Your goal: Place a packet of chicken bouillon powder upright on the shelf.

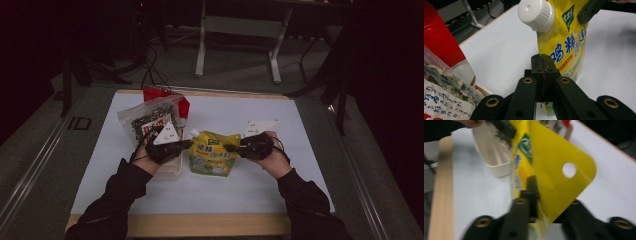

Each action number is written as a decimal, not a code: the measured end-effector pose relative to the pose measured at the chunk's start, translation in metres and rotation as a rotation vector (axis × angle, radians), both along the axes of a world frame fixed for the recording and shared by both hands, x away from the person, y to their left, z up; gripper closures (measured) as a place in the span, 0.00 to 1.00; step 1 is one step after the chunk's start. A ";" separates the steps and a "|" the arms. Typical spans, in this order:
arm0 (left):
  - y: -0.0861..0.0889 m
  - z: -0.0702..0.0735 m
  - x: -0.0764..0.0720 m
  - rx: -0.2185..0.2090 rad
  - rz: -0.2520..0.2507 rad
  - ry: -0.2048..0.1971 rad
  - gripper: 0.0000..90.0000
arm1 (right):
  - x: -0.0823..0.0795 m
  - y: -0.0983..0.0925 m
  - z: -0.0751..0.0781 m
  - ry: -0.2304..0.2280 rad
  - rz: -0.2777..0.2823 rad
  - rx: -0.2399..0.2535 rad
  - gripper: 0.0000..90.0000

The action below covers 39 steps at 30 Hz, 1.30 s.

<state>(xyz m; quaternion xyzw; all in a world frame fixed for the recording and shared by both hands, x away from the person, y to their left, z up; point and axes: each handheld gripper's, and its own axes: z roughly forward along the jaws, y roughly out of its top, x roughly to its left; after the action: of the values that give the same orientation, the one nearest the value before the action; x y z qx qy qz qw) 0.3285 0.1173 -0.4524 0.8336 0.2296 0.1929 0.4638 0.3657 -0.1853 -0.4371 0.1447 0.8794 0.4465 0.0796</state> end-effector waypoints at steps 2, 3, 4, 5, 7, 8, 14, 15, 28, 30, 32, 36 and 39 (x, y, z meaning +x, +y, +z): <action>0.000 0.000 0.000 -0.003 -0.002 0.003 1.00 | 0.000 0.001 0.000 -0.008 0.014 -0.013 0.99; 0.000 0.000 0.000 -0.002 -0.003 0.003 1.00 | 0.000 0.002 0.000 -0.014 0.019 -0.018 0.99; 0.000 0.000 0.000 -0.001 -0.002 0.004 1.00 | -0.001 0.002 0.001 -0.013 0.021 -0.024 1.00; 0.001 0.000 0.000 -0.004 -0.003 0.007 1.00 | -0.001 0.002 0.002 -0.011 0.029 -0.024 1.00; 0.001 0.001 -0.001 -0.005 -0.009 0.008 1.00 | -0.003 0.002 0.002 -0.026 0.034 -0.030 1.00; 0.002 0.001 -0.001 -0.007 -0.016 0.012 1.00 | -0.003 0.002 0.003 -0.011 0.045 -0.020 1.00; 0.004 0.006 -0.004 -0.036 -0.024 0.012 0.93 | -0.006 -0.002 0.009 -0.022 0.062 0.007 1.00; 0.004 0.009 -0.006 -0.054 -0.020 0.006 0.91 | -0.008 -0.004 0.014 -0.029 0.066 0.016 1.00; 0.013 0.024 -0.027 -0.119 -0.011 -0.004 0.63 | -0.016 -0.008 0.042 -0.085 0.081 0.032 1.00; 0.014 0.025 -0.030 -0.133 -0.016 0.000 0.62 | -0.016 -0.008 0.043 -0.083 0.084 0.036 1.00; 0.015 0.027 -0.036 -0.134 -0.017 0.004 0.59 | -0.016 -0.007 0.049 -0.084 0.093 0.041 1.00; 0.015 0.028 -0.043 -0.136 -0.024 0.002 0.53 | -0.017 -0.004 0.055 -0.097 0.105 0.043 1.00; 0.017 0.028 -0.053 -0.141 -0.030 0.004 0.52 | -0.017 -0.001 0.060 -0.099 0.118 0.046 1.00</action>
<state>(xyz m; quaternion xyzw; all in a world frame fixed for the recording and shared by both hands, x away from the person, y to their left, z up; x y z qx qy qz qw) 0.2759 0.1338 -0.4249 0.8027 0.2307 0.1677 0.5237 0.3491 -0.1866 -0.3767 0.0724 0.8708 0.4773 0.0932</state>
